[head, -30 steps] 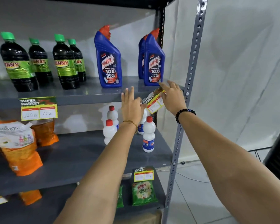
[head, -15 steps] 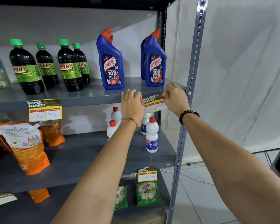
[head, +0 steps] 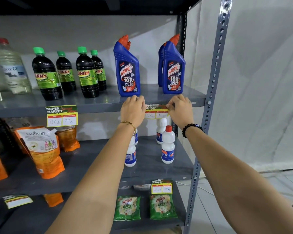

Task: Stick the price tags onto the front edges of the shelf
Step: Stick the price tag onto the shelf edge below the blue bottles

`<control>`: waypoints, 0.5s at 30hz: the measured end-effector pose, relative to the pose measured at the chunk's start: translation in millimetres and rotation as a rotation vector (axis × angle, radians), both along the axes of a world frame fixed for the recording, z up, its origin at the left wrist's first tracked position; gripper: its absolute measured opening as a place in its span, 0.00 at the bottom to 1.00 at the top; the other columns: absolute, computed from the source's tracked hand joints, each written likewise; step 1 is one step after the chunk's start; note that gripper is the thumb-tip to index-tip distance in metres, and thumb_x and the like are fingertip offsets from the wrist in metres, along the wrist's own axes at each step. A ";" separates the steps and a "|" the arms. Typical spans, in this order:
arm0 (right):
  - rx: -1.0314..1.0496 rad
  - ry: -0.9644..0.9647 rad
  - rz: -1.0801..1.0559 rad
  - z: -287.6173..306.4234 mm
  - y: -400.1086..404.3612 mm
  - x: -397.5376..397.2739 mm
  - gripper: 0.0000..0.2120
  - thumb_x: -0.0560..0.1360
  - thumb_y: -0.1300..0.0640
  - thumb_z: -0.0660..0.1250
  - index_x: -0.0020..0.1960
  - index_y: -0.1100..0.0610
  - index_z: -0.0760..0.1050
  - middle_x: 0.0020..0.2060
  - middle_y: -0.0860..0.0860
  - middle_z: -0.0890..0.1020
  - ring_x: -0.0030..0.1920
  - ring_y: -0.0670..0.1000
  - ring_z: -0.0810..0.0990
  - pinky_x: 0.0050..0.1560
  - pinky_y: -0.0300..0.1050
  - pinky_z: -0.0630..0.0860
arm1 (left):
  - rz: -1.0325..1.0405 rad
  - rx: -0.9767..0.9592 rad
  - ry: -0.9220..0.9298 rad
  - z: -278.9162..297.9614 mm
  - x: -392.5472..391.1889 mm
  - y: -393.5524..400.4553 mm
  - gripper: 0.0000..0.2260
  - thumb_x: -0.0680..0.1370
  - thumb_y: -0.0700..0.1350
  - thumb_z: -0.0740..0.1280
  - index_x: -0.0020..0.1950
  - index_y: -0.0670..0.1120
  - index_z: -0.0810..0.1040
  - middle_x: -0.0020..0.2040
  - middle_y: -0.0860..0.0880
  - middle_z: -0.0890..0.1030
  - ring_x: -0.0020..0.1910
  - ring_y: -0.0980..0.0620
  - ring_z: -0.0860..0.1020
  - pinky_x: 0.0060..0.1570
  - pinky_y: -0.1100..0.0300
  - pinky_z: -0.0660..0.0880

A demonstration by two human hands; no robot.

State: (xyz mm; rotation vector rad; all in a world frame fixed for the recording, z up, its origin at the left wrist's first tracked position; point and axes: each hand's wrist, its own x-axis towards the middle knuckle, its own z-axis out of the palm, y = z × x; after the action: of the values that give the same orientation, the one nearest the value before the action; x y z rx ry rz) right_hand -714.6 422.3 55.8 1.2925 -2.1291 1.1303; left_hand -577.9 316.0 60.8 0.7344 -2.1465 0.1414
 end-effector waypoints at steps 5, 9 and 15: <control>0.010 0.019 -0.031 9.4 -1.4 -1.8 0.09 0.77 0.59 0.62 0.52 0.63 0.76 0.53 0.59 0.79 0.57 0.59 0.73 0.60 0.53 0.71 | 0.037 0.011 -0.009 7.0 -6.4 -2.1 0.09 0.80 0.47 0.59 0.51 0.42 0.73 0.50 0.42 0.79 0.51 0.45 0.75 0.43 0.53 0.75; -0.005 0.016 -0.059 12.6 -4.9 -0.4 0.09 0.77 0.59 0.62 0.51 0.64 0.76 0.53 0.60 0.79 0.56 0.60 0.73 0.57 0.55 0.74 | 0.070 0.034 -0.009 9.1 -11.1 -3.0 0.09 0.80 0.47 0.60 0.52 0.42 0.73 0.52 0.42 0.78 0.53 0.45 0.74 0.42 0.54 0.74; -0.066 -0.083 -0.069 12.8 -8.1 -0.1 0.17 0.72 0.49 0.68 0.51 0.62 0.70 0.51 0.58 0.79 0.54 0.58 0.74 0.52 0.51 0.74 | 0.102 0.109 0.025 9.6 -14.1 -2.1 0.16 0.76 0.51 0.65 0.58 0.43 0.70 0.55 0.43 0.79 0.56 0.45 0.75 0.44 0.50 0.76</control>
State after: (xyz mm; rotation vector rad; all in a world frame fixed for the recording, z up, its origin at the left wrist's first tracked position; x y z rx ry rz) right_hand -714.7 414.3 68.6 1.1526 -2.1582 1.2341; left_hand -592.0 313.9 70.4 0.9043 -2.1066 0.0689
